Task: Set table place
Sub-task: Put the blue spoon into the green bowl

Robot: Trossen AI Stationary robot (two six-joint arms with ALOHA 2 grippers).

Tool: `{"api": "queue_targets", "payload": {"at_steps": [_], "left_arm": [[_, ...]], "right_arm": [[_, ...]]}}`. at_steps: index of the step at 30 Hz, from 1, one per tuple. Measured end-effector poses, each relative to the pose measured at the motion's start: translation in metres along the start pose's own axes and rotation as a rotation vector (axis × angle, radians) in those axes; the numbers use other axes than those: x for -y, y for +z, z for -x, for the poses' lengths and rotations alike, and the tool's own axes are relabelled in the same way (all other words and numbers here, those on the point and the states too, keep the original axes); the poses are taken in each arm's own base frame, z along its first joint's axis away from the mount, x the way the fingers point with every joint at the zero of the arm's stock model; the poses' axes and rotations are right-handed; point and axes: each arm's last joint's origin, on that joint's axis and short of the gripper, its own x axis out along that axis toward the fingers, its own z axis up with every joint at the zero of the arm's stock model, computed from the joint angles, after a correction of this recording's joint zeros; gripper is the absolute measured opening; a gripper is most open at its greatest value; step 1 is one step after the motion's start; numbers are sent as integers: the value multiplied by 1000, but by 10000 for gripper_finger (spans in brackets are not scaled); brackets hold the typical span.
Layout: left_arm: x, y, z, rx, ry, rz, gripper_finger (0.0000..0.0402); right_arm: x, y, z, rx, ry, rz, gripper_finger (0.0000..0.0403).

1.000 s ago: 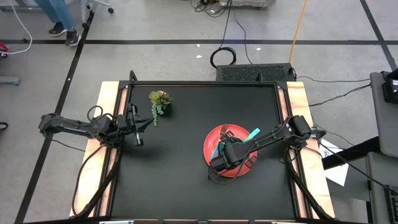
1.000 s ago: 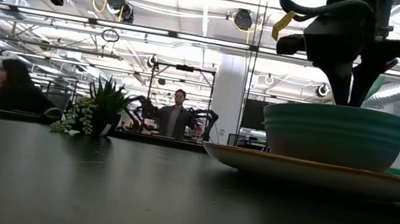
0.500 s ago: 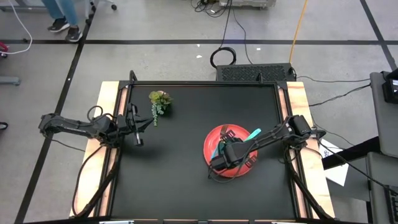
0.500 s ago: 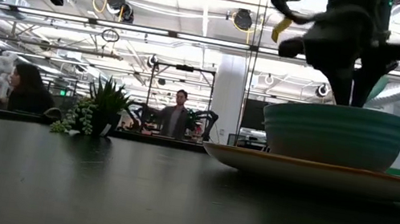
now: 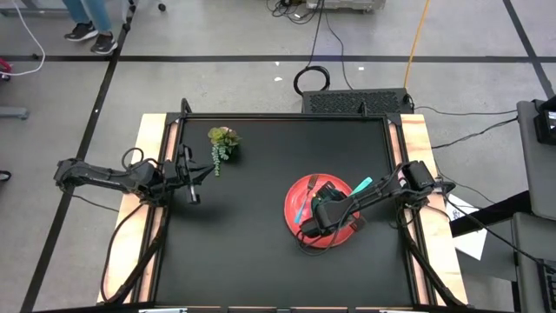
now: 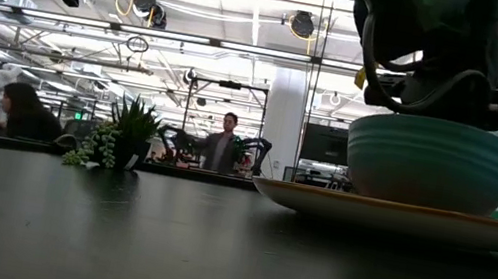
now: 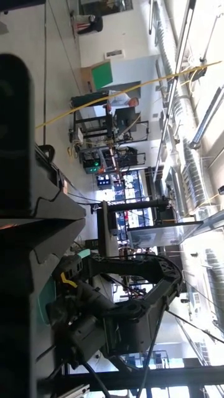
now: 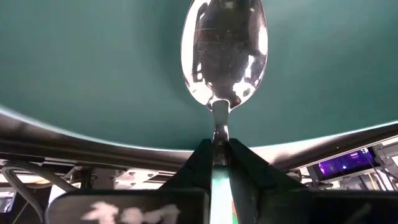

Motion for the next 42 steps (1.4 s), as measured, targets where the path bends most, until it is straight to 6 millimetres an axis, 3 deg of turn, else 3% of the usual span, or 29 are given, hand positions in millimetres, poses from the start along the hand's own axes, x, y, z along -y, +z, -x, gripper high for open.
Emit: {"api": "queue_targets", "payload": {"at_steps": [14,26,35,42], "left_arm": [[0,0,0,0,0,-1,8],[0,0,0,0,0,-1,8],[0,0,0,-1,0,-2,8],[0,0,0,-1,0,0,8]], "right_arm": [[2,-1,2,-17,-88,10,18],[8,-2,23,38,-184,17,18],[-1,14,18,-20,-240,101,18],[-1,15,18,-24,-250,98,18]]}}
